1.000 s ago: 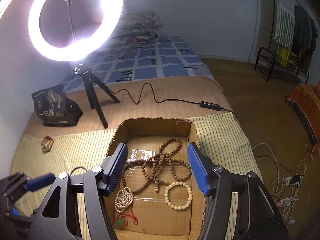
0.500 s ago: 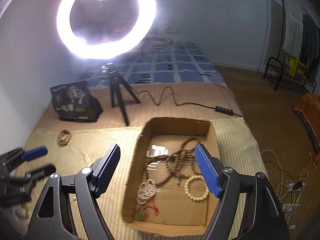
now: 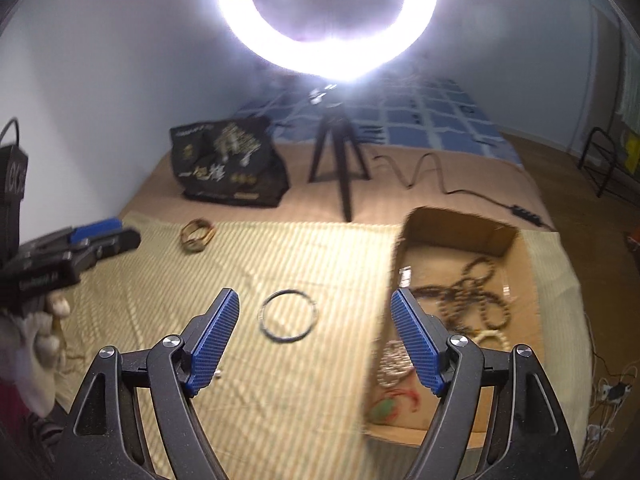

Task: Organize jewelry
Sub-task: 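Move both grippers back toward the watch and blue bangle, then lower left gripper onto brown leather watch while right approaches blue bangle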

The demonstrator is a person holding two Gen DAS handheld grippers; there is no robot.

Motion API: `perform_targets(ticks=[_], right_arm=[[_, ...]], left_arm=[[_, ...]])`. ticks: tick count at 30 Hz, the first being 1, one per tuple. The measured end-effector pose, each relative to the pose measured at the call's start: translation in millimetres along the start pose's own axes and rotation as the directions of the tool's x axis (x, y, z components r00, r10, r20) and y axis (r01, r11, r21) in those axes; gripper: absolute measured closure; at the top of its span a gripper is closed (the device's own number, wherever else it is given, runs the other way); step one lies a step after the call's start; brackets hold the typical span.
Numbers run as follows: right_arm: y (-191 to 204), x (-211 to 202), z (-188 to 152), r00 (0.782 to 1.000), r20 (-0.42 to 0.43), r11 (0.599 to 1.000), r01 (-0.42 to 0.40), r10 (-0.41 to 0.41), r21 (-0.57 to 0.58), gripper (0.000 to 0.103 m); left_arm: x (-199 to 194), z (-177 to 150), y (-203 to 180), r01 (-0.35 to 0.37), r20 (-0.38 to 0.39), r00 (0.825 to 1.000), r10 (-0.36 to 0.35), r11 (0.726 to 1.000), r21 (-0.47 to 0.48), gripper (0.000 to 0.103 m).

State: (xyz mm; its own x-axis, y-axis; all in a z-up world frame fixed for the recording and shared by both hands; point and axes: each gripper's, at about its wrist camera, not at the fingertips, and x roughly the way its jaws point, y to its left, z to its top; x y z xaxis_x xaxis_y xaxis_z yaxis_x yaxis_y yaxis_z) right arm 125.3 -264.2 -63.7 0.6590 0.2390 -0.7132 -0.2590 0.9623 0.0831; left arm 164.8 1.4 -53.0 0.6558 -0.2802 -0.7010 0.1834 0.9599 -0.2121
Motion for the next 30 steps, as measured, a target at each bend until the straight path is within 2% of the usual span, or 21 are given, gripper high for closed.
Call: perform_targets(ticks=[6,10,14,19,23,25,30], right_arm=[[30.3,25.6,-15.1,0.998,-0.051,0.999,-0.040,0.038,-0.034,0.025],[46.8,47.2,-25.0,0.995,-0.090,0.996,-0.040,0.032,-0.083,0.025],[48.0,70.5,-29.8,0.987,-0.147,0.997,-0.070,0.063,-0.037,0.024],[44.8,95.4,-32.2,0.984,-0.175,1.000,-0.028,0.029,0.005,0.022],[46.1,103.5,-32.5,0.982,-0.188,1.000,0.007,-0.011,-0.025,0.019],[45.1,106.5,-31.7,0.981,-0.191,0.999,0.022,-0.027,-0.031,0.016],[40.7,113.8,-31.3,0.980,-0.197,0.999,0.034,-0.036,-0.012,0.014]], left_arm=[[7.5,-3.9,32.8,-0.041,-0.016,0.999,0.041,0.999,-0.035,0.033],[17.7,-10.7,51.1,-0.054,-0.046,0.998,0.052,0.997,-0.047,0.033],[33.0,-15.7,62.5,-0.066,-0.073,0.995,0.063,0.997,-0.050,0.033],[58.8,-15.6,69.8,-0.074,-0.101,0.992,0.069,0.996,-0.046,0.032],[81.2,-12.5,72.7,-0.085,-0.112,0.990,0.082,0.996,-0.027,0.031],[92.7,-12.2,74.1,-0.095,-0.119,0.989,0.093,0.995,-0.011,0.026],[117.0,-10.2,81.5,-0.115,-0.133,0.985,0.114,0.993,0.000,0.026]])
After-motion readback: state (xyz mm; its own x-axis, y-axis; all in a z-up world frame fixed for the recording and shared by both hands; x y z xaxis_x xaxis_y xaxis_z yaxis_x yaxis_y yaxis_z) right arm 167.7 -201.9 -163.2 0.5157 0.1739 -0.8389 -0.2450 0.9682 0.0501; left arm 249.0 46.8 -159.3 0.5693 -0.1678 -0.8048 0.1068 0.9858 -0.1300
